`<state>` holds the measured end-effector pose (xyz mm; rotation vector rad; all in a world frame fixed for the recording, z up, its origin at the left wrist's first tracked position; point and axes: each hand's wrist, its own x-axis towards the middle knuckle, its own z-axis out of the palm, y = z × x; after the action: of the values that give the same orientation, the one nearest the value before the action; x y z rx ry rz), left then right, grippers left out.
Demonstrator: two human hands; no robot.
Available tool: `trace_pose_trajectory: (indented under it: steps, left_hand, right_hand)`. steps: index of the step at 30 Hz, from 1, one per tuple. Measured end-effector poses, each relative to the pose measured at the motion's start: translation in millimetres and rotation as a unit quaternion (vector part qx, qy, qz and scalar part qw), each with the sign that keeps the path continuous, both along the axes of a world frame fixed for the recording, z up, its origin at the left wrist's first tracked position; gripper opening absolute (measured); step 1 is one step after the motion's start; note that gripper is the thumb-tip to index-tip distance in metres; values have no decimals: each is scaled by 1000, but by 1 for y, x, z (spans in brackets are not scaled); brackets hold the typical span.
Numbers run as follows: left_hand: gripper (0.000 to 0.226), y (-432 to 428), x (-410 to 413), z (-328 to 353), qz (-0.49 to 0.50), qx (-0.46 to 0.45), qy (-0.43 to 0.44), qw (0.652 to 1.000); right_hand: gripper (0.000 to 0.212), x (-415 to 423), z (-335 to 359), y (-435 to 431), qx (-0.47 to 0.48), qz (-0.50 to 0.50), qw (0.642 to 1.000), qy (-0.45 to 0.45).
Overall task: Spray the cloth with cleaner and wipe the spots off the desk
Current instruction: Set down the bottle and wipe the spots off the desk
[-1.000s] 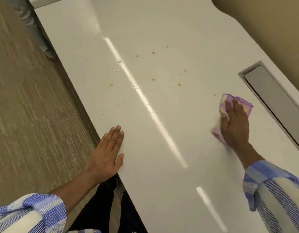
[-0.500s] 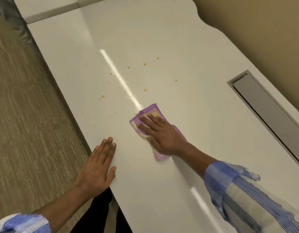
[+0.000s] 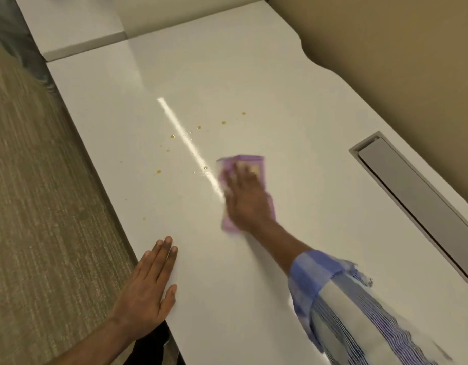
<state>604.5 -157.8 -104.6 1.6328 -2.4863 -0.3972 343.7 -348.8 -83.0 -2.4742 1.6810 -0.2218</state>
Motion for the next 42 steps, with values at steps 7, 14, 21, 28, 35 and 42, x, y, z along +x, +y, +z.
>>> trace_pose_trajectory:
  steps: [7,14,21,28,35,42]
  left_hand:
    - [71,-1,2,-2,-1,-13,-11,1000]
    - [70,-1,1,-2,2,-17,8,1000]
    - [71,0,1,-5,5,-20,13,1000]
    - [71,0,1,1,0,-17,-4,1000]
    - [62,-10,7,11,-1,-9,49,999]
    - [58,-113,78,27,99,-11,46,994]
  right_hand:
    - [57,-102,-3,-34,16,81,996,14]
    - [57,-72,7,-100,15,-352,936,2]
    - [56,60,-10,-8,31,102,993,-51]
    - [60,-70,-8,-23,22,55,998,-5]
    - [59,23,-9,26,15,-243,969,-54]
    - [57,63,-14,109,46,169,984,-24]
